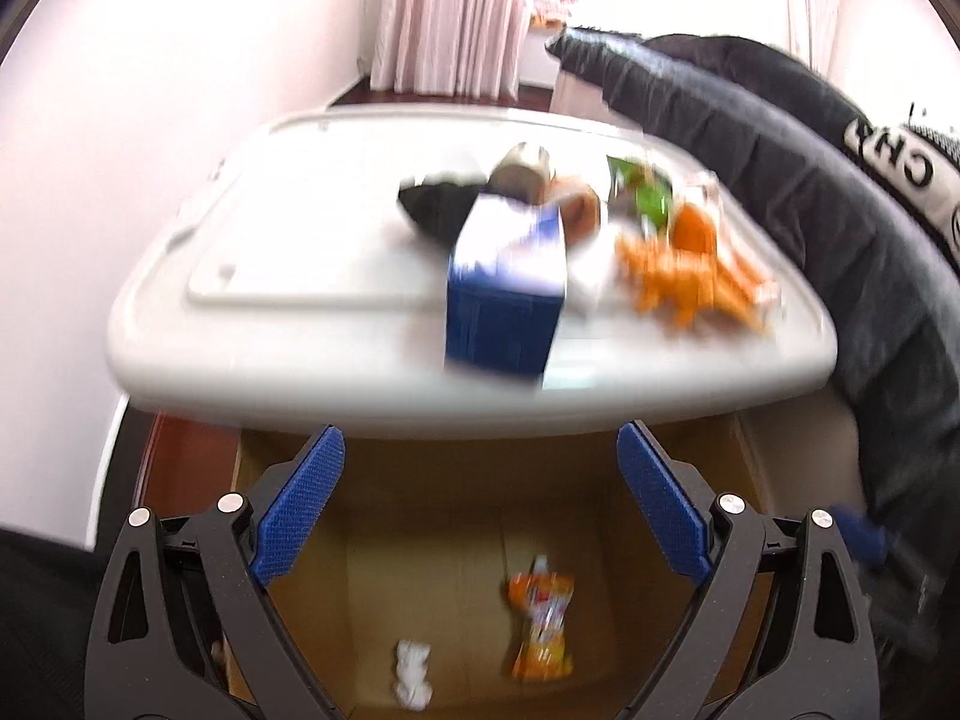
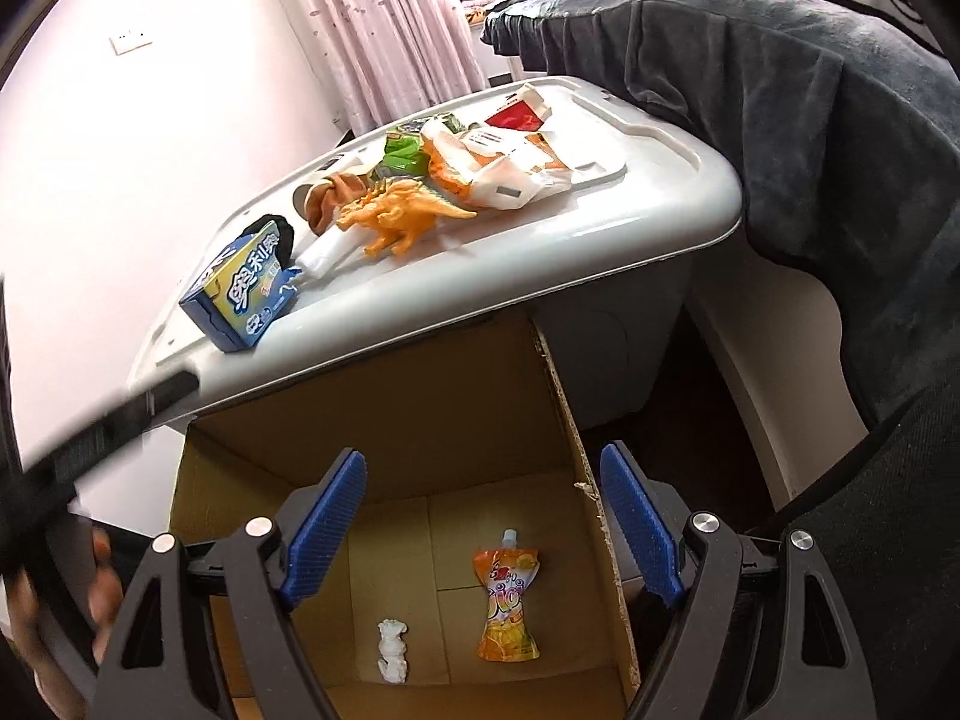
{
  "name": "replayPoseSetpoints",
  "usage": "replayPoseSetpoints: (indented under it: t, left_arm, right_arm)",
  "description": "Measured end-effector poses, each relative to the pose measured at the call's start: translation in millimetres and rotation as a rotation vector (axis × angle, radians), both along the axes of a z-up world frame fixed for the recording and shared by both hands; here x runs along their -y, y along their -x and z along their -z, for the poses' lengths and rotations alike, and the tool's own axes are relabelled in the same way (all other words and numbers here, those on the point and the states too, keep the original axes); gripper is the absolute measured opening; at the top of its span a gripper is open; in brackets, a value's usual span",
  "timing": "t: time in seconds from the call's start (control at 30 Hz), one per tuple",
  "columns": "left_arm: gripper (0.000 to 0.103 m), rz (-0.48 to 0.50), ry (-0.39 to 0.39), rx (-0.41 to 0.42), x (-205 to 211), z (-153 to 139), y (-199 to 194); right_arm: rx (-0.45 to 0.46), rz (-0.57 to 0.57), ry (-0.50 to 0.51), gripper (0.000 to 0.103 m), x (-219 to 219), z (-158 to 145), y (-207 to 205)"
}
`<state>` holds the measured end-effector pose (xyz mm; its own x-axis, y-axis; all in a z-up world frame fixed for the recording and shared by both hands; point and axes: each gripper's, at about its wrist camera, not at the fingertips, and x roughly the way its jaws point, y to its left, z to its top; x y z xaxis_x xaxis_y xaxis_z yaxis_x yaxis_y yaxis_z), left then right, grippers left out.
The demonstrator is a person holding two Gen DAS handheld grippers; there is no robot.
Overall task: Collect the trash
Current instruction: 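Grasp the blue Oreo box with the left tool while the right tool grasps the orange dinosaur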
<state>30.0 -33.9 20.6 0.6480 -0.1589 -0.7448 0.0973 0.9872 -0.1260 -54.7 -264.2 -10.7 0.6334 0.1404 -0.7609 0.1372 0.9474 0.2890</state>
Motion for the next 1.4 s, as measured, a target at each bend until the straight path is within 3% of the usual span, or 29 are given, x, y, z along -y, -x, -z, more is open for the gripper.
replayPoseSetpoints:
  t: [0.13, 0.3, 0.47, 0.5, 0.57, 0.63, 0.9, 1.07, 1.27, 1.4]
  left_arm:
    - [0.090, 0.022, 0.028, 0.032, 11, -2, -31]
    - [0.090, 0.039, -0.036, 0.070, 28, 6, -62]
    - [0.090, 0.012, -0.018, 0.079, 22, 21, -80]
    - [0.089, 0.002, -0.012, 0.080, 20, 22, -81]
    - [0.075, -0.003, 0.003, 0.080, 17, 27, -83]
    - [0.049, 0.012, -0.002, 0.052, 18, 36, -87]
    - [0.048, 0.034, -0.021, 0.087, 15, 34, -74]
    - [0.048, 0.037, -0.027, 0.083, 15, 16, -61]
    - [0.048, 0.049, -0.043, 0.084, 13, -18, -19]
    - [0.048, 0.041, -0.039, 0.081, 9, -26, 11]
  right_arm:
    - [0.009, 0.002, 0.005, 0.079, 1, 0, 1]
    - [0.002, 0.000, 0.024, 0.079, -1, 3, 1]
    - [-0.009, -0.002, 0.048, 0.079, -3, 7, -1]
    - [-0.011, -0.002, 0.050, 0.079, -3, 8, -1]
    - [-0.018, -0.004, 0.059, 0.079, -4, 10, -2]
    - [-0.025, -0.007, 0.068, 0.079, -6, 11, -3]
    - [-0.029, -0.009, 0.080, 0.079, -8, 13, -4]
    - [-0.026, -0.018, 0.020, 0.079, -2, 4, -7]
    - [0.020, -0.169, -0.005, 0.079, 3, -31, -42]
    - [0.067, -0.383, 0.054, 0.083, 0, -60, -88]
